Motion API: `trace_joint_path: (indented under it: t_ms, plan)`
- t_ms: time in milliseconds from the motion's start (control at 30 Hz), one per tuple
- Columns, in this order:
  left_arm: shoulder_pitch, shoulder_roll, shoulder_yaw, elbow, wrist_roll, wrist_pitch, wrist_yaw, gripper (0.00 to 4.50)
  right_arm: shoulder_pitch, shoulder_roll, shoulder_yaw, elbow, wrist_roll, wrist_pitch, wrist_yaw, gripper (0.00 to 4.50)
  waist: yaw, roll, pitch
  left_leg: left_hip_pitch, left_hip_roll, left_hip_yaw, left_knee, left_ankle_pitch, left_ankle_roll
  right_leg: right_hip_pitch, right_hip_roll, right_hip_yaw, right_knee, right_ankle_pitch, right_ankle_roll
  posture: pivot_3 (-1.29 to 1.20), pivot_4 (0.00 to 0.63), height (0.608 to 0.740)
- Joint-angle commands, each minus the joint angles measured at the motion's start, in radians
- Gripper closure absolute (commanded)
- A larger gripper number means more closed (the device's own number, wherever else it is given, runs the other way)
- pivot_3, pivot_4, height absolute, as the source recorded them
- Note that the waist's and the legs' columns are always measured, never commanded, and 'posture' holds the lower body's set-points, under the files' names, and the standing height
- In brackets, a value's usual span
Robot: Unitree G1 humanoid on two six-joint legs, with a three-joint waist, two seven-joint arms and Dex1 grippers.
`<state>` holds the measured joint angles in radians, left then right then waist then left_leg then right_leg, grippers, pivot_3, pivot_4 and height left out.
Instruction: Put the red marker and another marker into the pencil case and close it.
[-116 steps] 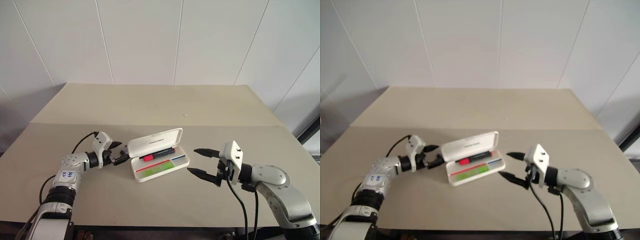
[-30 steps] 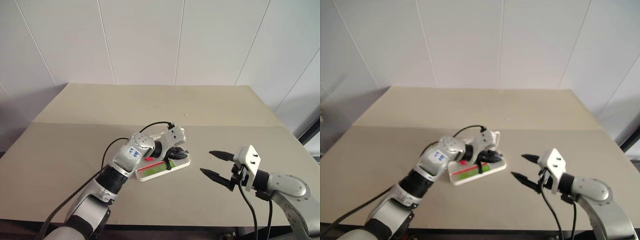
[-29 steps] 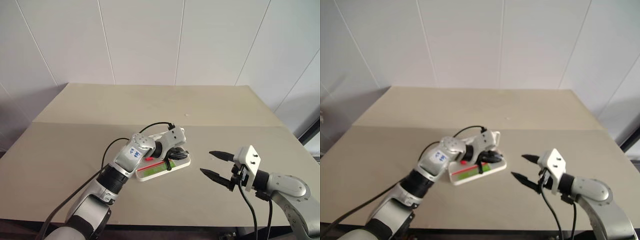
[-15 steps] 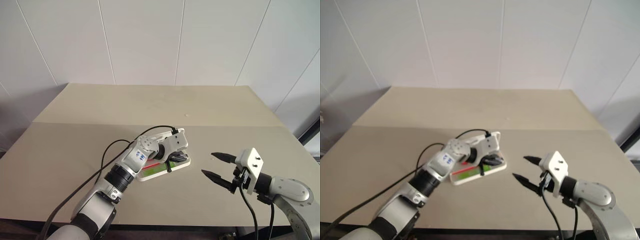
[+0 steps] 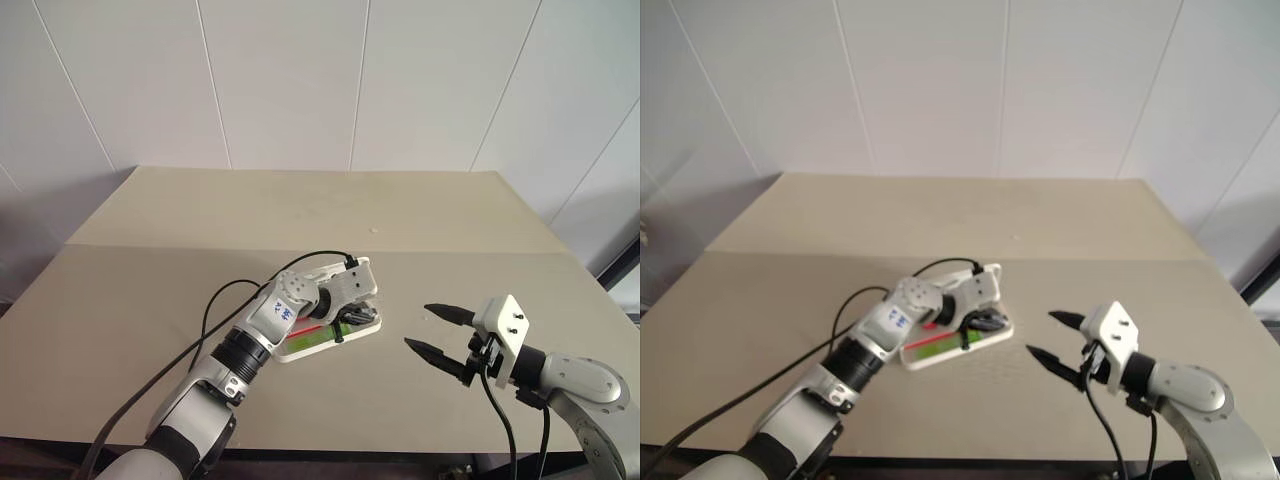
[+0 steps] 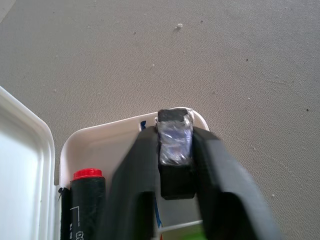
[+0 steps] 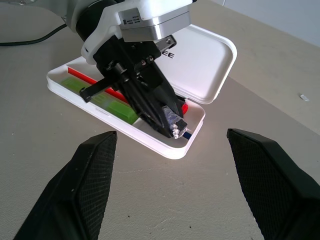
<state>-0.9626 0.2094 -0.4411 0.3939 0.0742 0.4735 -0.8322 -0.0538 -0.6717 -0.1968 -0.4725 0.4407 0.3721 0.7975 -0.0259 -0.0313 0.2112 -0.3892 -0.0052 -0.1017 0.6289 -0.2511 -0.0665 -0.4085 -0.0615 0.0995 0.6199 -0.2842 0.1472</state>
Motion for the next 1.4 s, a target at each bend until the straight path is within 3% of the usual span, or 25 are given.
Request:
trace_joint_path:
  t_ms: [33,233,267,467,667,933,1233,1400]
  plan:
    - [-0.012,-0.010,0.012,-0.021,0.004,-0.028,-0.005,2.14,-0.005,-0.013,-0.025,-0.035,0.015,-0.005,-0.008,0.00,0.000,0.000,0.000,0.000,0.000,0.000,0.000,0.000,0.000,0.000,0.000,0.000,0.000,0.000,0.000,0.00,0.150,0.740]
    - [-0.011,-0.014,0.019,-0.027,0.001,-0.035,-0.012,0.18,-0.007,-0.016,-0.027,-0.035,0.017,-0.004,-0.009,0.00,0.000,0.000,0.000,0.000,0.000,0.000,0.000,0.000,0.000,0.000,0.000,0.000,0.000,0.000,0.000,0.00,0.150,0.740]
    - [-0.011,-0.013,0.021,-0.034,0.000,-0.035,-0.014,0.06,-0.007,-0.016,-0.028,-0.034,0.017,-0.004,-0.009,0.00,0.000,0.000,0.000,0.000,0.000,0.000,0.000,0.000,0.000,0.000,0.000,0.000,0.000,0.000,0.000,0.00,0.150,0.740]
    - [-0.007,0.015,0.038,-0.127,-0.032,-0.018,-0.075,0.06,-0.010,-0.020,-0.029,-0.032,0.018,-0.005,-0.006,0.00,0.000,0.000,0.000,0.000,0.000,0.000,0.000,0.000,0.000,0.000,0.000,0.000,0.000,0.000,0.000,0.00,0.150,0.740]
    - [0.024,0.103,0.077,-0.291,-0.115,0.009,-0.194,0.06,-0.011,-0.026,-0.035,-0.031,0.023,-0.003,-0.002,0.00,-0.002,0.000,0.000,0.001,0.000,0.000,-0.001,0.000,0.000,0.000,0.000,0.000,0.001,0.000,0.000,0.00,0.150,0.740]
    - [0.061,0.240,0.264,-0.462,-0.366,0.008,-0.366,0.06,-0.017,-0.041,-0.035,-0.017,0.032,-0.008,0.013,0.00,-0.002,0.000,0.000,0.001,0.001,0.000,0.000,0.000,0.000,0.000,0.000,0.000,0.001,0.000,-0.001,0.00,0.150,0.740]
    - [0.017,0.304,0.447,-0.286,-0.375,-0.178,-0.274,0.06,-0.049,-0.052,-0.039,0.012,0.050,-0.016,0.054,0.00,-0.002,0.000,0.000,0.001,0.001,0.000,0.001,0.000,0.000,0.000,0.000,0.000,0.001,0.000,0.000,0.00,0.150,0.740]
    - [-0.038,0.377,0.515,-0.047,-0.299,-0.310,-0.146,0.06,-0.087,-0.054,-0.030,0.048,0.061,-0.028,0.083,0.00,-0.003,0.000,0.000,0.002,0.001,0.000,0.000,0.000,0.000,0.000,0.000,0.000,0.002,0.000,0.000,0.00,0.150,0.740]
